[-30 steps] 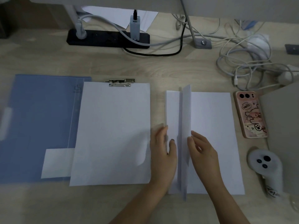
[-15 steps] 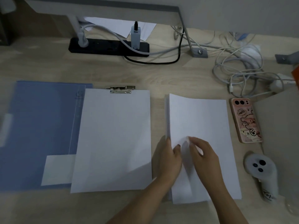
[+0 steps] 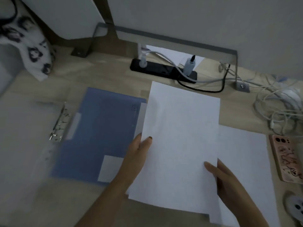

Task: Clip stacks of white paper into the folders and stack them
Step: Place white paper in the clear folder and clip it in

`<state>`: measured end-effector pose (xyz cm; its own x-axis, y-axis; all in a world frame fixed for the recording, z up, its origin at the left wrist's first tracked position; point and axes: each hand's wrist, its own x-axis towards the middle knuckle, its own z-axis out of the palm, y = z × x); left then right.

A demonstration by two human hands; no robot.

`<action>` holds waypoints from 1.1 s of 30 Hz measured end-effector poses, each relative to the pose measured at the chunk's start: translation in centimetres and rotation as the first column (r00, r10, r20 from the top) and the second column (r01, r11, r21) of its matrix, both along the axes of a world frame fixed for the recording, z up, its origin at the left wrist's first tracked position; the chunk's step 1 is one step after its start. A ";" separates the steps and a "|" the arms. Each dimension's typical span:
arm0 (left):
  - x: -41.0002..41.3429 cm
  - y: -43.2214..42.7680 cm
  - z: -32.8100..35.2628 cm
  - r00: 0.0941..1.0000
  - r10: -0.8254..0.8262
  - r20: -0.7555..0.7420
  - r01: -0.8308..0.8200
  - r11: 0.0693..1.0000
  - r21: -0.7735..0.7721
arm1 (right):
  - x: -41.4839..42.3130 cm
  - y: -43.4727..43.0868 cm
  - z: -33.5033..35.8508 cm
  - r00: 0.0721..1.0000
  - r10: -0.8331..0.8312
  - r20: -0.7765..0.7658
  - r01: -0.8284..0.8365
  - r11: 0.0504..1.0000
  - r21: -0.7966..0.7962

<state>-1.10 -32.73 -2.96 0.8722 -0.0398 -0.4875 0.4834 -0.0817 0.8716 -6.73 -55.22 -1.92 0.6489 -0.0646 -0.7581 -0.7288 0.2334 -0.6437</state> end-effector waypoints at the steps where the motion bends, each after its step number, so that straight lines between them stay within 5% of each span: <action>1: 0.2 2.0 0.1 0.999 0.035 0.025 -0.035 0.999 0.032 | 0.5 2.0 0.0 1.000 0.019 0.013 -0.019 0.999 0.048; 8: 0.9 13.3 -1.4 0.980 0.198 -0.026 -0.186 0.951 0.247 | 2.5 13.4 -1.8 0.990 0.113 0.082 -0.121 0.987 0.103; 15: 1.6 23.1 -3.6 0.917 0.365 0.160 -0.398 0.861 0.316 | 3.5 20.4 -3.5 0.992 0.093 0.079 -0.100 0.992 0.079; 19: 3.0 27.3 -4.4 0.914 0.381 0.140 -0.404 0.831 0.383 | 4.3 22.3 -4.6 0.992 0.092 0.087 -0.094 0.995 0.023; 26: 4.4 29.6 -4.8 0.958 0.285 -0.043 -0.272 0.942 0.198 | 5.3 24.6 -6.4 0.989 0.114 0.098 -0.112 0.993 -0.031; 33: 4.8 29.9 -5.2 0.964 0.261 -0.046 -0.250 0.953 0.171 | 5.7 25.3 -7.3 0.985 0.131 0.112 -0.127 0.991 -0.041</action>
